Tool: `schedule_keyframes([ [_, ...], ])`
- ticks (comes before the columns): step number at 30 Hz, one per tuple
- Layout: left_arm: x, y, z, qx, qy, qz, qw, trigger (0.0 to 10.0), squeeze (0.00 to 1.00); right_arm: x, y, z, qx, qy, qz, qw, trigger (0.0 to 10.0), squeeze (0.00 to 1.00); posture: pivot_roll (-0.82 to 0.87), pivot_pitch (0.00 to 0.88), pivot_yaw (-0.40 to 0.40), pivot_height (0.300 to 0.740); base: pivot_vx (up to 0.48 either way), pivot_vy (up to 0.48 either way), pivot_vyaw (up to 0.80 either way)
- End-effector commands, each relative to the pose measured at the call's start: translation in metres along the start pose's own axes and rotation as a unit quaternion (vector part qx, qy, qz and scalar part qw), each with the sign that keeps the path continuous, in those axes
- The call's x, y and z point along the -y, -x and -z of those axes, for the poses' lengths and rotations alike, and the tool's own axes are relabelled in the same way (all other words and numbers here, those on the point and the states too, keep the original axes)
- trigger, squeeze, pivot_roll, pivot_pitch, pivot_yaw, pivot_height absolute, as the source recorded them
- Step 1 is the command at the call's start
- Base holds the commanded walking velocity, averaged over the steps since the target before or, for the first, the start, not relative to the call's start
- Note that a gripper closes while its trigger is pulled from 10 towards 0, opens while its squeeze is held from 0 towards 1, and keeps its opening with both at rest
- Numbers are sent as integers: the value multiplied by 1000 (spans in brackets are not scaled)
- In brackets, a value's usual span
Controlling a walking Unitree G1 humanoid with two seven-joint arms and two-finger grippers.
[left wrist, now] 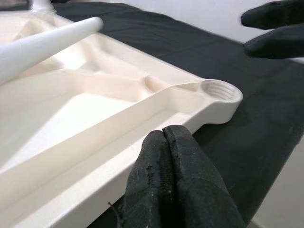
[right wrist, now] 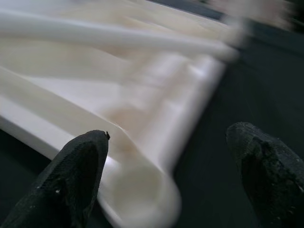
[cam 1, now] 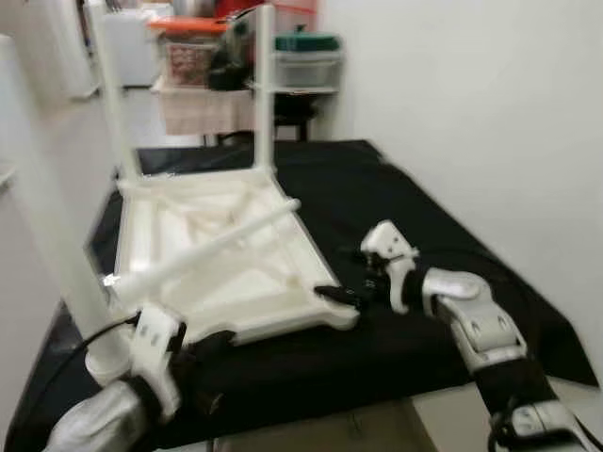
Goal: Building children table
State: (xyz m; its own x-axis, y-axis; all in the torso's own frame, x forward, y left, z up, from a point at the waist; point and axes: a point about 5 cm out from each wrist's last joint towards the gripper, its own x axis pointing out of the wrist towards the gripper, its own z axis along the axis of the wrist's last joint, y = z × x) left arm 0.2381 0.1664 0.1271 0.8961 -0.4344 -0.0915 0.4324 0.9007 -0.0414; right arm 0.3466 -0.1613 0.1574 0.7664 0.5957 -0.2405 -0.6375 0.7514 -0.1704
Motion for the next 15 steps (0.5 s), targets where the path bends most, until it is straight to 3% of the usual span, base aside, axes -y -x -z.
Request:
schedule_keyframes([
  [1, -5, 1, 6, -12, -17, -31, 999, 10000, 0, 1, -1, 2, 6, -3, 38, 999, 10000, 0, 56, 0, -62, 740, 0, 0, 0],
  [7, 3, -19, 6, 6, -43, -79, 996, 10000, 0, -17, -2, 14, 46, -62, 120, 990, 10000, 0, 33, 0, -48, 740, 0, 0, 0],
  [10, -3, -26, 6, 15, -61, -119, 991, 10000, 0, -24, 2, 19, 55, -73, 156, 984, 10000, 0, 14, 0, -33, 740, 0, 0, 0],
  [14, -5, -32, 4, 20, -60, -115, 991, 10000, 0, -32, 1, 18, 80, -99, 133, 983, 10000, 0, 7, 0, -29, 740, 0, 0, 0],
  [15, -6, -34, 2, 25, -63, -111, 991, 10000, 0, -35, 1, 17, 98, -133, 119, 979, 10000, 0, 7, 0, -29, 740, 0, 0, 0],
])
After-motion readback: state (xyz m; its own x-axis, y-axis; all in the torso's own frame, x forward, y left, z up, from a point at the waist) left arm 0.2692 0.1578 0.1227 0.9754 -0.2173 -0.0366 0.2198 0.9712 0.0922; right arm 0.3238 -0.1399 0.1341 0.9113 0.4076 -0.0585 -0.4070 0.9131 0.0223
